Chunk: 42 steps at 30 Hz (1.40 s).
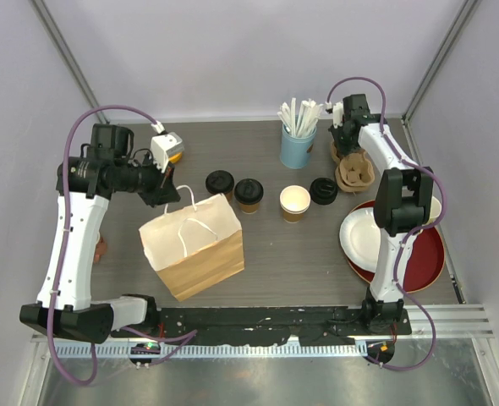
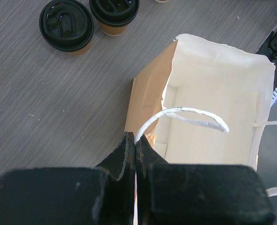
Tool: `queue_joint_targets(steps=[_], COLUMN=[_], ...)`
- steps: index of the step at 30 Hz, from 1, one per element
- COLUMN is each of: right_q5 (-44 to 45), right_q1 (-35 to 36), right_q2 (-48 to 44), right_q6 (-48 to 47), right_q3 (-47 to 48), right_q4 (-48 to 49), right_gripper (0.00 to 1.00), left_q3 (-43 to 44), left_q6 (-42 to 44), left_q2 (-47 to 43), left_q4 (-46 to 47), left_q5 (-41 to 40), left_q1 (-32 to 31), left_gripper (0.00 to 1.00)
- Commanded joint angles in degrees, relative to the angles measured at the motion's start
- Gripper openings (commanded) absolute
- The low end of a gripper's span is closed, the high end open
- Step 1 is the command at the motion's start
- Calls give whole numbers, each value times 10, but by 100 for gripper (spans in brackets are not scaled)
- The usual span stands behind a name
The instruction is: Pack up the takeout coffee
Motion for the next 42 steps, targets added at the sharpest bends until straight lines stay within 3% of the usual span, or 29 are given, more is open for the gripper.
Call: queue_joint_targets(steps=[1, 12, 21, 25, 29, 38, 42], right_q5=[25, 91, 18, -18, -126, -148, -149], right_q1=[1, 1, 24, 140, 218, 415, 538], right_q2=[-60, -175, -299, -340, -364, -392, -389], right_q6=[27, 69, 77, 12, 30, 61, 64], right_q3=[34, 37, 38, 45, 53, 71, 45], right_q4=[-5, 26, 60, 51, 64, 50, 102], right_gripper=[1, 1, 1, 1, 1, 1, 1], left_q3=[26, 12, -28, -46, -60, -75, -84], left_q6=[-7, -50, -110, -147, -174, -214, -221], left_q2=[4, 0, -14, -18, -23, -29, -43], left_q4=[13, 75, 138, 169, 196, 215, 214], left_q5=[10, 36, 70, 75, 51, 4, -1], left_q1=[-3, -2, -3, -3, -2, -2, -2], left_gripper=[0, 0, 0, 0, 0, 0, 0])
